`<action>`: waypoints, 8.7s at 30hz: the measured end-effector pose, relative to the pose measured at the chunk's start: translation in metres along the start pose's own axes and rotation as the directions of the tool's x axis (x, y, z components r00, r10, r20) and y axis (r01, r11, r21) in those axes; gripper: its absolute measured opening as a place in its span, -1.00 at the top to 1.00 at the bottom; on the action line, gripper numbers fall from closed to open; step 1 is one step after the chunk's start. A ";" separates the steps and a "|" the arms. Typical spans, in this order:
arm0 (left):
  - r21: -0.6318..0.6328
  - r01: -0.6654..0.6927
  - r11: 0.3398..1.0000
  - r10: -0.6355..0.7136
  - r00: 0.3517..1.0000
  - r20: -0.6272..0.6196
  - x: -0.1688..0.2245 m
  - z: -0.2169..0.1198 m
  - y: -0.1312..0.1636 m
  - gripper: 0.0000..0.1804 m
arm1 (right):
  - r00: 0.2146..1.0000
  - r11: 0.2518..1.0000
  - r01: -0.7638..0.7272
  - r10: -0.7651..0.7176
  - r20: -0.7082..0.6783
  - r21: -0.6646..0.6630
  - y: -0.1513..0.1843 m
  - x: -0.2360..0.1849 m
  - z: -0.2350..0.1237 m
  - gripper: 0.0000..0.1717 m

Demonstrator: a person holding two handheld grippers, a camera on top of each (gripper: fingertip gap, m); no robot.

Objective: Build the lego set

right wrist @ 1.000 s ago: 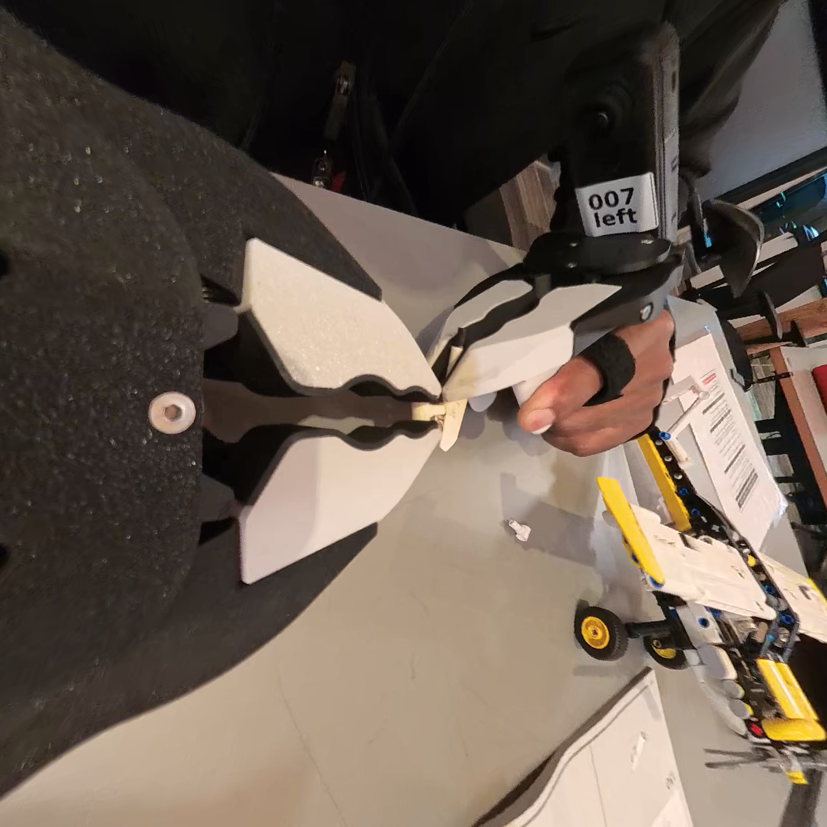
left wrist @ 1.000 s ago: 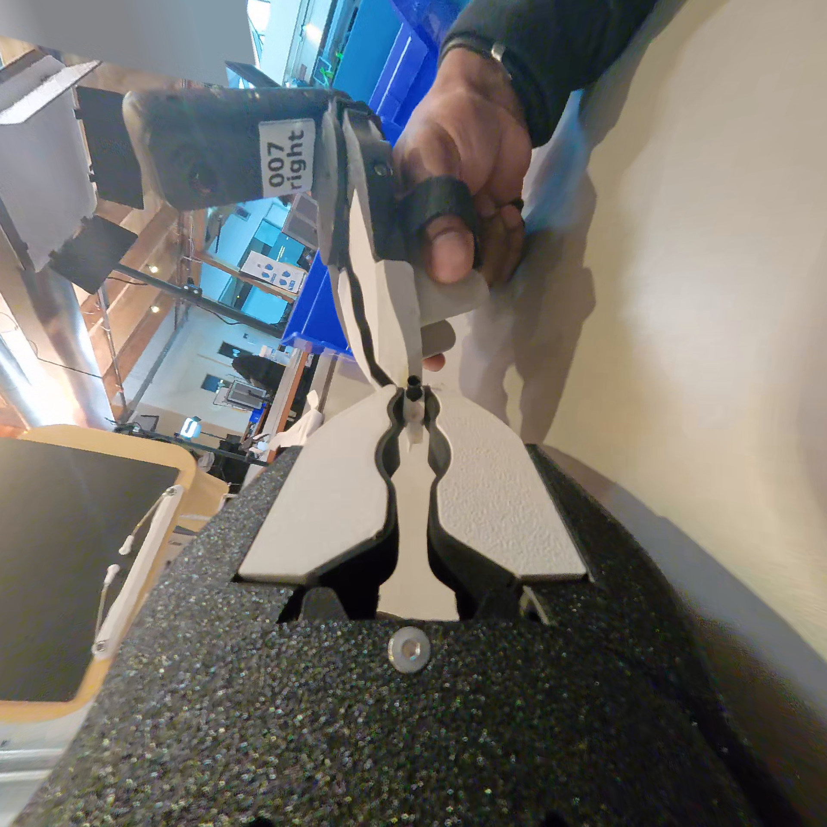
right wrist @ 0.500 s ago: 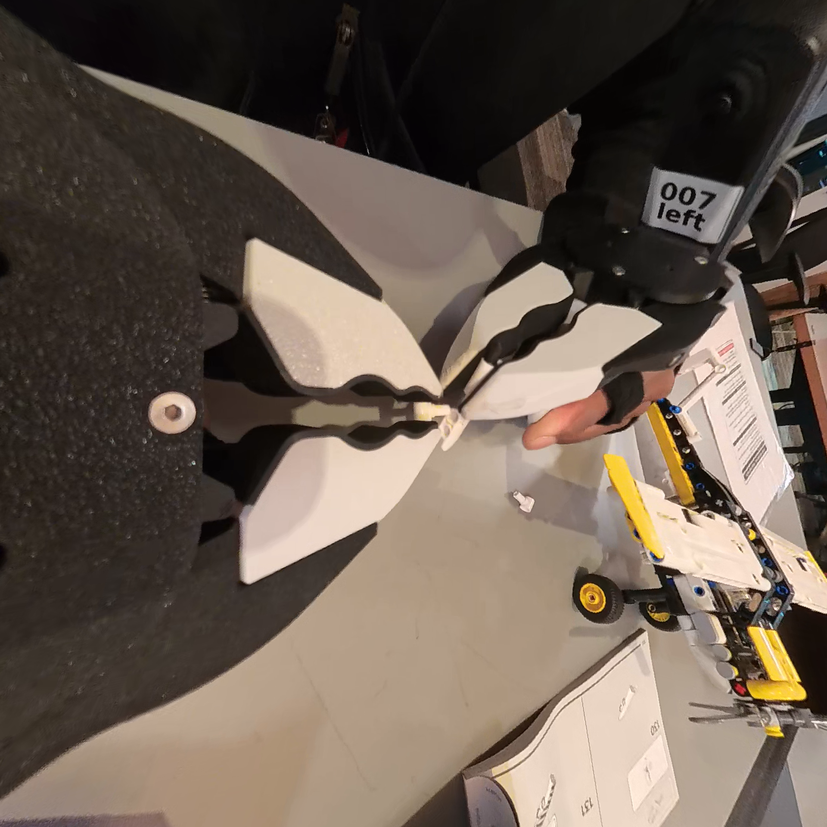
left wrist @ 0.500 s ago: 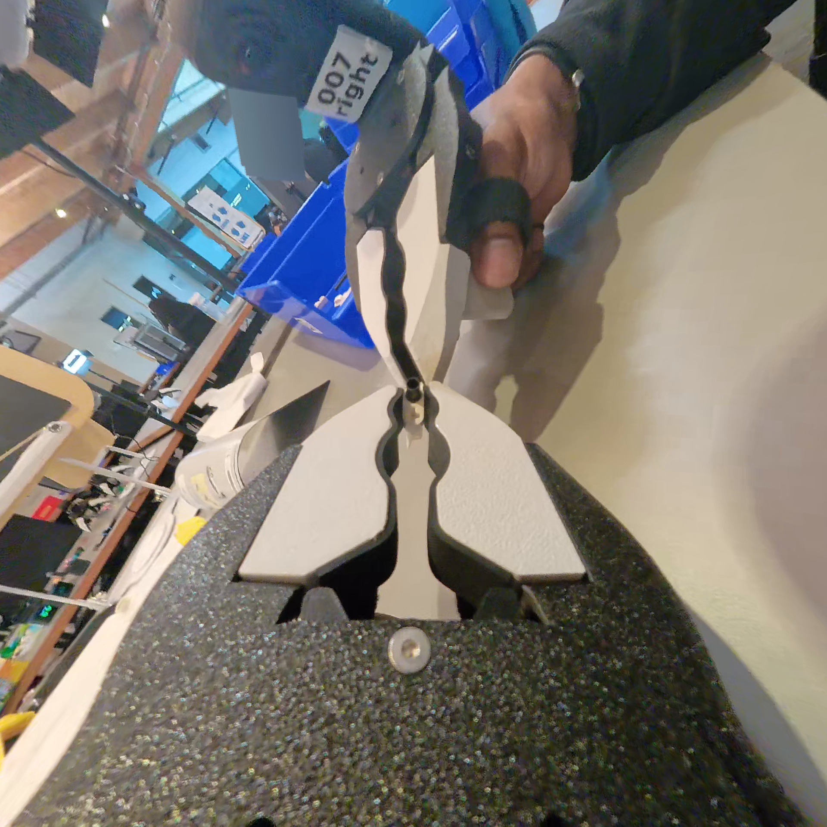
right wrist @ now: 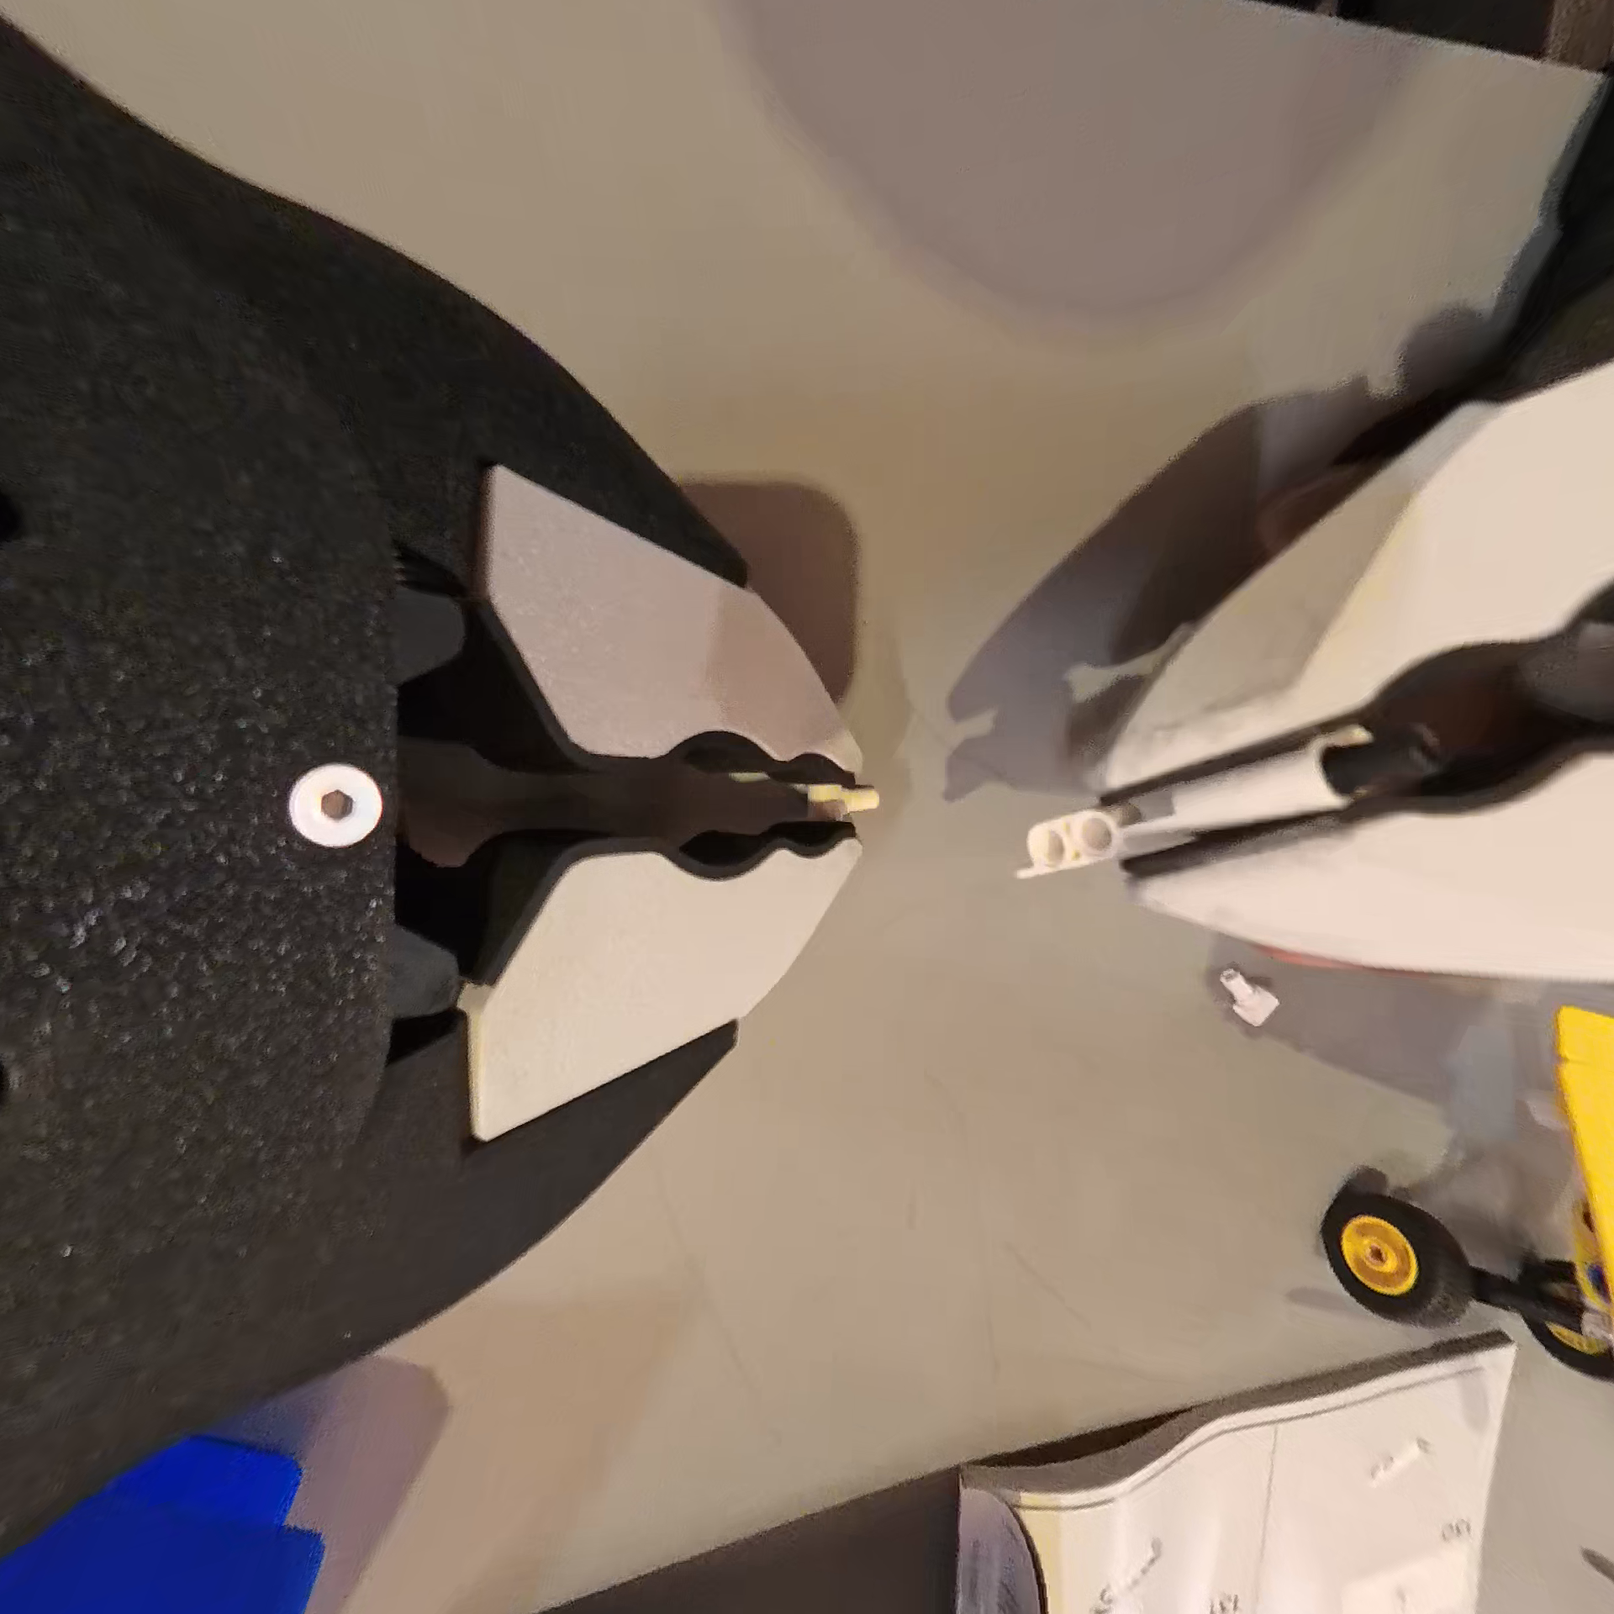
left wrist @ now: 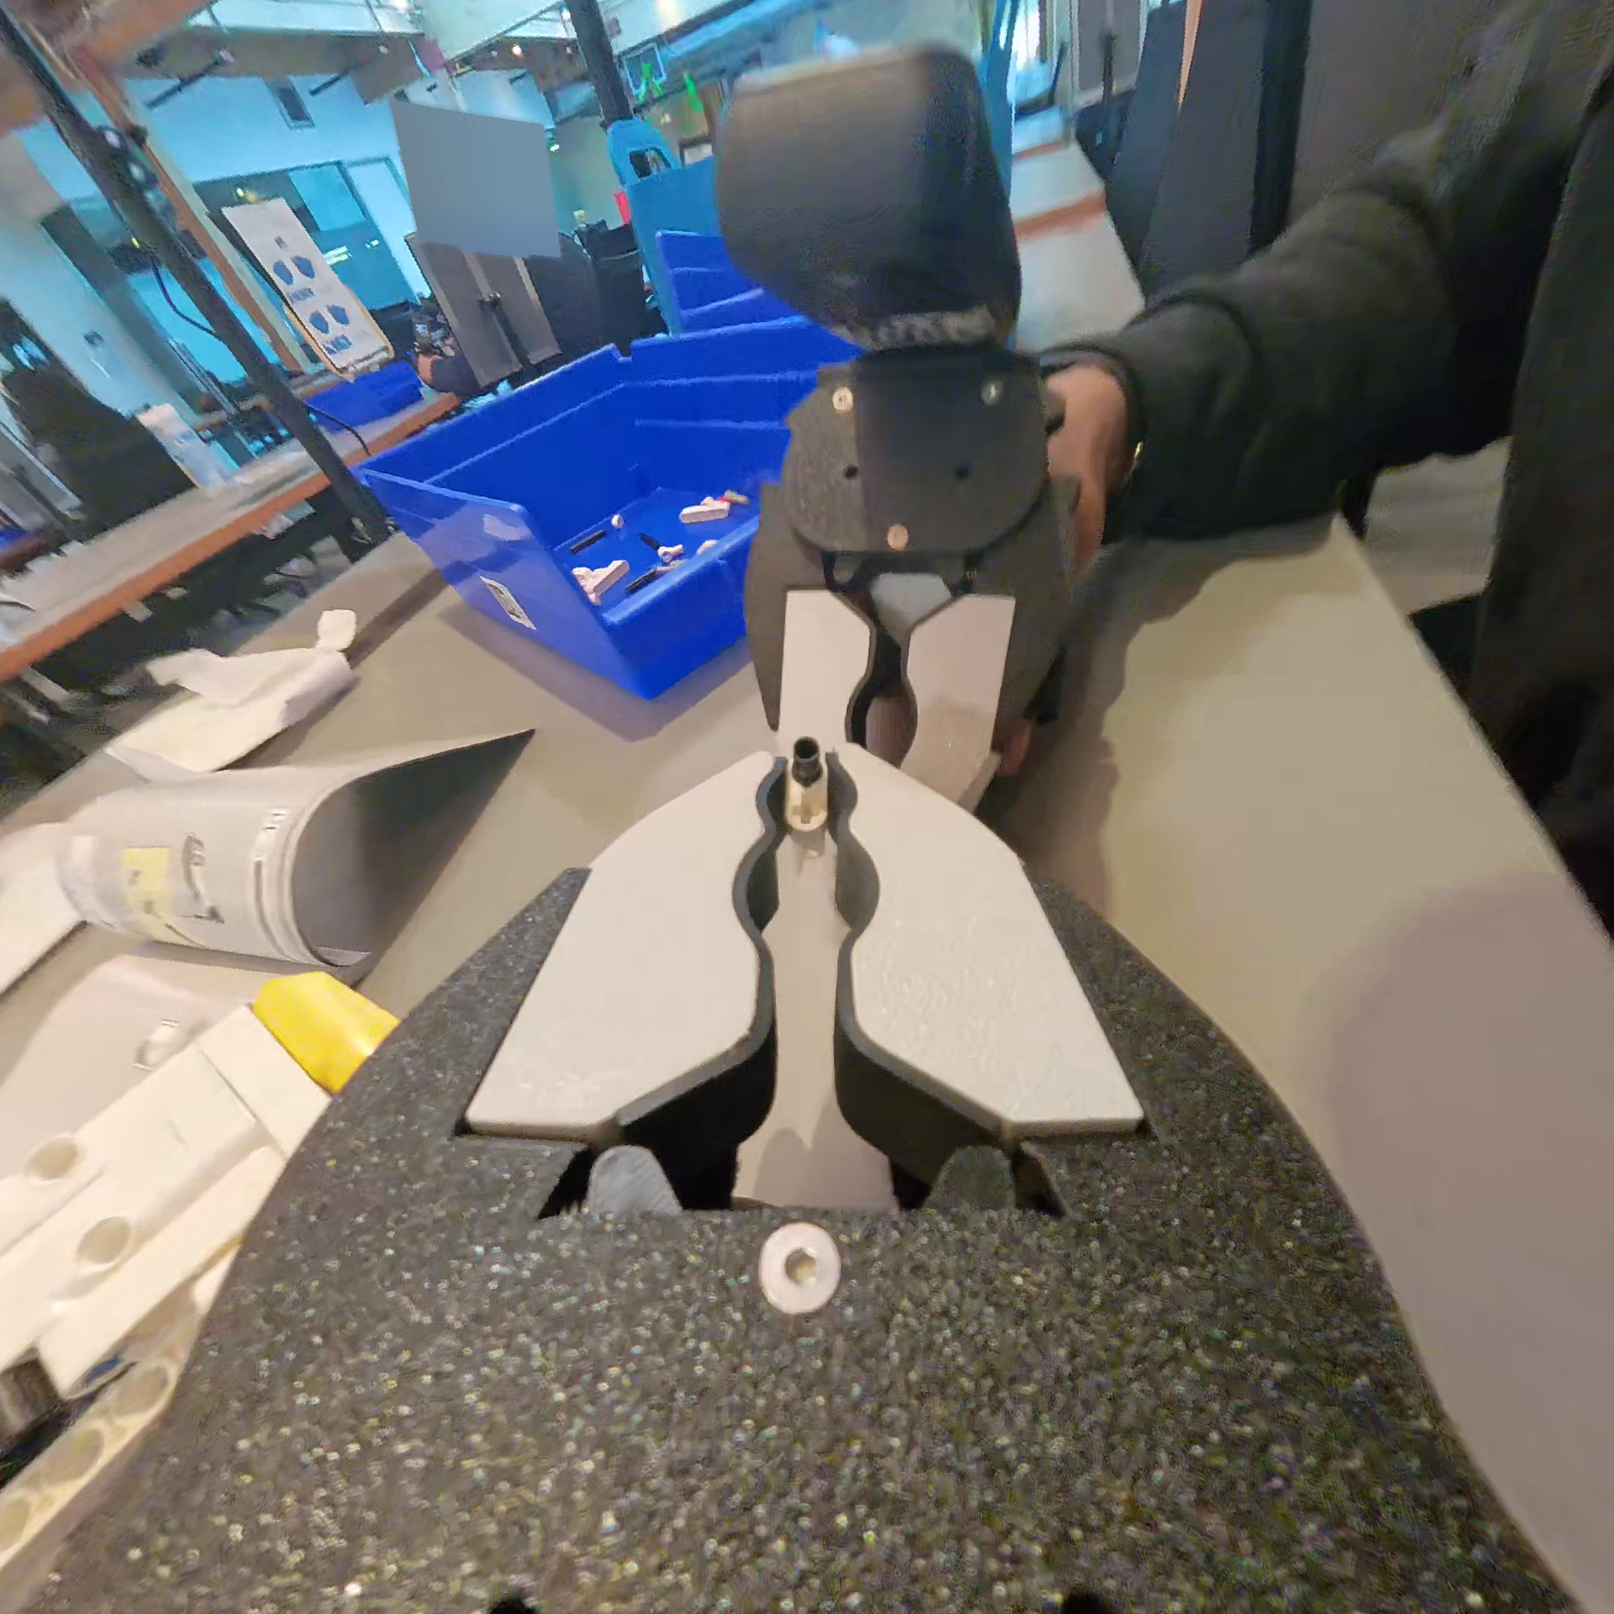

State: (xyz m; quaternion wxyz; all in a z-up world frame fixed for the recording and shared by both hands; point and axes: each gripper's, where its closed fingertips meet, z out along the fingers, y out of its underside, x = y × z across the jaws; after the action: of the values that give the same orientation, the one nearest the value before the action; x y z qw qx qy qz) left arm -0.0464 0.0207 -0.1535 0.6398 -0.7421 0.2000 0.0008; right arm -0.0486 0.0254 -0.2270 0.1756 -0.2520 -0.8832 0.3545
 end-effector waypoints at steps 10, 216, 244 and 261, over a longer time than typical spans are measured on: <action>0.185 0.358 0.915 -0.338 0.932 -0.130 -0.004 -0.007 -0.030 0.92 | 0.998 0.987 -0.058 0.052 0.042 0.147 -0.015 0.006 -0.013 0.79; -0.529 0.244 0.813 -0.382 0.909 -0.167 0.025 -0.008 0.067 0.92 | 0.421 0.470 0.849 -0.877 -0.230 -0.240 -0.020 -0.012 0.003 0.92; -0.510 0.208 0.834 -0.380 0.888 -0.259 0.032 -0.007 0.063 0.93 | 0.299 0.307 0.948 -0.949 -0.099 -0.084 -0.021 -0.021 0.003 0.92; -0.487 0.183 0.854 -0.357 0.887 -0.292 0.034 -0.009 0.060 1.00 | 0.457 0.456 0.890 -0.887 -0.069 0.031 -0.023 -0.026 0.004 0.92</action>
State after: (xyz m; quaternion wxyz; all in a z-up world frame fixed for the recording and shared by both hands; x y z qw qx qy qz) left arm -0.0354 -0.0037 -0.2180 0.3962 -0.8758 0.2037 -0.1857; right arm -0.0368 -0.0062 -0.2171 0.3610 0.2429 -0.8697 0.2328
